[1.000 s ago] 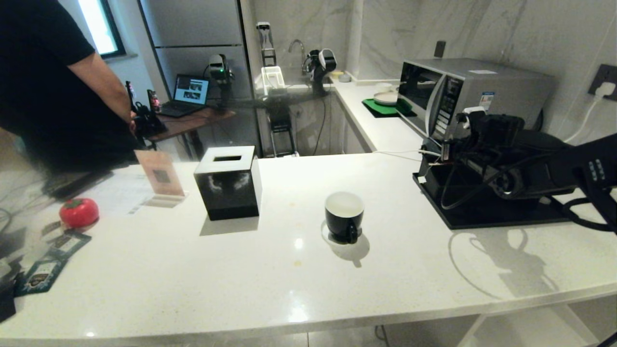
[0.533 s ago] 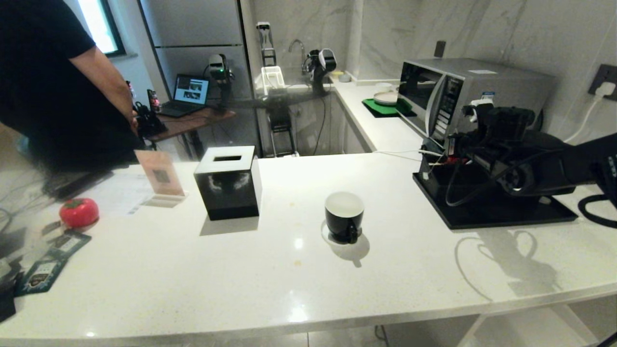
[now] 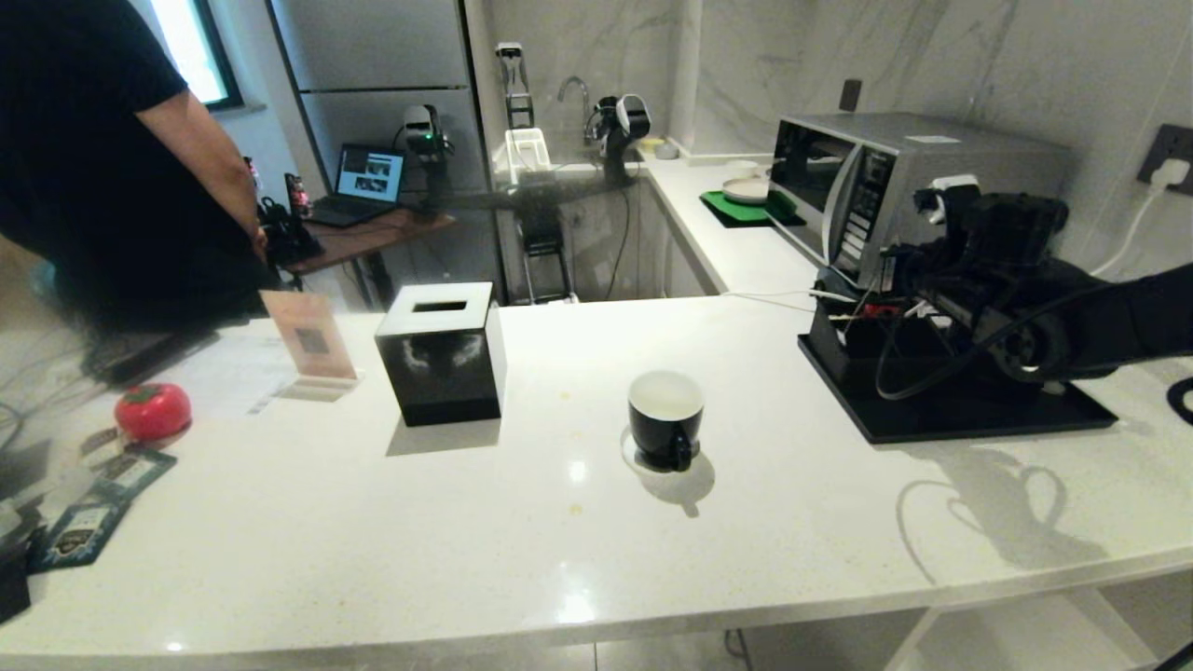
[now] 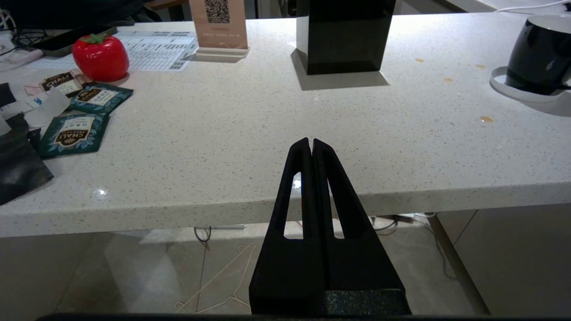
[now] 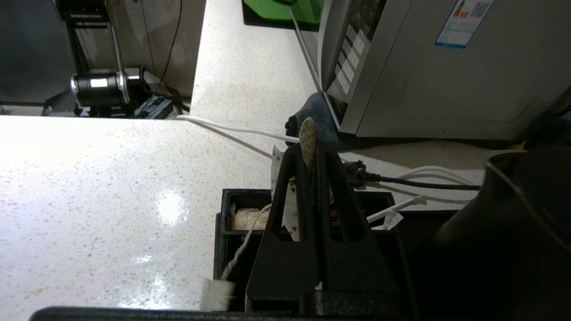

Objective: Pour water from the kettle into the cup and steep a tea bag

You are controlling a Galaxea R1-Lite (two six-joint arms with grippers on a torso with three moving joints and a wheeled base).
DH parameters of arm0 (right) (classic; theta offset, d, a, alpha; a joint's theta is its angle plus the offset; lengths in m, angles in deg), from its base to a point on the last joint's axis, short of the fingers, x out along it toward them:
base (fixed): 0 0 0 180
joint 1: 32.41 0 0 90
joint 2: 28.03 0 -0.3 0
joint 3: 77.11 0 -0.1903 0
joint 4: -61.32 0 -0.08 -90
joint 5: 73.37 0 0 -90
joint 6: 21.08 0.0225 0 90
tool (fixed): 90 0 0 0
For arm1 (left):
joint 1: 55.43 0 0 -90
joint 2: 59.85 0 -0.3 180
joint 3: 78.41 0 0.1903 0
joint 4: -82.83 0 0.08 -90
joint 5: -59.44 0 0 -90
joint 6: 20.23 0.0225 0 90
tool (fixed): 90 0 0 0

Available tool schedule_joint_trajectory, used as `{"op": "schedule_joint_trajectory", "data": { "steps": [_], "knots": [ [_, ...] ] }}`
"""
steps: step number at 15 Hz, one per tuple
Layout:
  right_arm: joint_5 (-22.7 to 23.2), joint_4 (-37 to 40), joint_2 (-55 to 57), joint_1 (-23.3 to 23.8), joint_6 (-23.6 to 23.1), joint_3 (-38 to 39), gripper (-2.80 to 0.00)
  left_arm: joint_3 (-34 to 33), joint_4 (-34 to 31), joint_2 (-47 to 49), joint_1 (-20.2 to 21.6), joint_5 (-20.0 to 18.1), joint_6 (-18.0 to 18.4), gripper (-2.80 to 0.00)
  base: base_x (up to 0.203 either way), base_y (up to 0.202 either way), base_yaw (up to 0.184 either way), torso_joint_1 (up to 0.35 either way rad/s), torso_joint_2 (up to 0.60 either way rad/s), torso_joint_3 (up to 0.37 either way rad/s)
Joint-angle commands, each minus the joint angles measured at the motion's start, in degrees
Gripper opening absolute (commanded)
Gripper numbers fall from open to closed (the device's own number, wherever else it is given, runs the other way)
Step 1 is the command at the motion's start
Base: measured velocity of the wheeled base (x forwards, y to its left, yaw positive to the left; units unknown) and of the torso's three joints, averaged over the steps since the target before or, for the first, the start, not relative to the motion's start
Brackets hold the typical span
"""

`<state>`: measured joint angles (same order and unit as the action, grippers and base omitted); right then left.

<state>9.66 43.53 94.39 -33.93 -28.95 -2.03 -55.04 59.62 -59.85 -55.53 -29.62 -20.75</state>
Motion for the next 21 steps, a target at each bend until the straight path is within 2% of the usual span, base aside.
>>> {"op": "schedule_joint_trajectory", "data": {
  "steps": [1, 11, 13, 21],
  "knots": [
    [0.02, -0.24, -2.25, -0.07, -0.04, 0.76, -2.80, 0.00, 0.02, 0.09, 0.02, 0.03, -0.02, -2.80, 0.000, 0.000, 0.000, 0.000, 0.00, 0.000],
    [0.29, -0.36, -10.01, -4.80, -0.13, 6.55, -2.80, 0.00, 0.02, 0.09, 0.02, 0.03, -0.02, -2.80, 0.000, 0.000, 0.000, 0.000, 0.00, 0.000],
    [0.29, -2.32, -10.97, -6.16, -0.13, 7.89, -2.80, 0.00, 0.02, 0.09, 0.02, 0.03, -0.02, -2.80, 0.000, 0.000, 0.000, 0.000, 0.00, 0.000],
    [0.29, -2.88, -13.46, -10.36, -0.13, 9.25, -2.80, 0.00, 0.02, 0.09, 0.02, 0.03, -0.02, -2.80, 0.000, 0.000, 0.000, 0.000, 0.00, 0.000]
  ]
}}
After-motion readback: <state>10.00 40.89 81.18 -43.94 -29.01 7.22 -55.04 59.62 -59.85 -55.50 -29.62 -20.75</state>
